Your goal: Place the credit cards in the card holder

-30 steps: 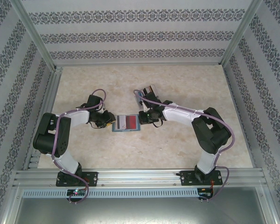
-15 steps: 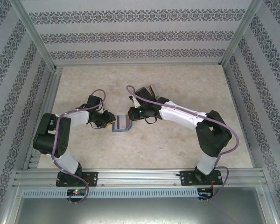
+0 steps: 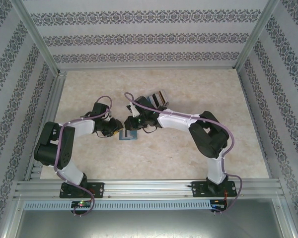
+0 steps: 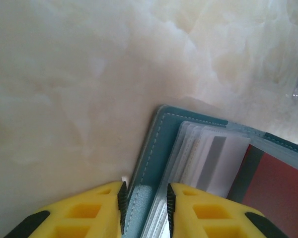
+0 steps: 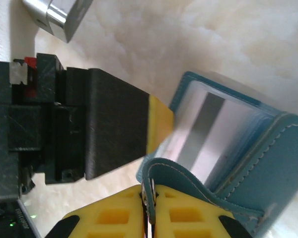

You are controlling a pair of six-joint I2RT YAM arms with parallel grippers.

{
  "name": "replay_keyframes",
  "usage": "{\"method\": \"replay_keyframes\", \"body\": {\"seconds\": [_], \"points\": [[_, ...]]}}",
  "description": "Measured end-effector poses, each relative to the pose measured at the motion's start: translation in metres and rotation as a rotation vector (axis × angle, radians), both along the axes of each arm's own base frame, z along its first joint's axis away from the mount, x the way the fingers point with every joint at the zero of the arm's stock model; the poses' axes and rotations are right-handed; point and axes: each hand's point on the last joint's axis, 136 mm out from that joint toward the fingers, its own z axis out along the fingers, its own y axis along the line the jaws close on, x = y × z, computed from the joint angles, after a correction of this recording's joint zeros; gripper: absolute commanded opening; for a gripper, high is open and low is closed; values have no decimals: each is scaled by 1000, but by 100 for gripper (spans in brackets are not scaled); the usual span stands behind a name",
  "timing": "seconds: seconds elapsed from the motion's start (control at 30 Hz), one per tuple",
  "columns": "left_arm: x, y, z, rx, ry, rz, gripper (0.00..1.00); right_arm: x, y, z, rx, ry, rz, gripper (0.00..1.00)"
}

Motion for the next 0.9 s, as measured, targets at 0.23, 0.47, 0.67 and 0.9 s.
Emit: {"method": "replay_keyframes", "body": {"seconds": [0.23,0.47,0.67,0.9], "points": [[-15,13,20,44,6,24,33,3,16,-4,36,23,22,13],[-23,46,74,49,-106,113,33,1,35,-23,14,48,52,15],[-33,52,79,62,-93,116,33,-6,51,-36,-8,67,94,28],[-36,49,83,43,-81,103,33,-14,48,-23,-25,70,122,47]]}}
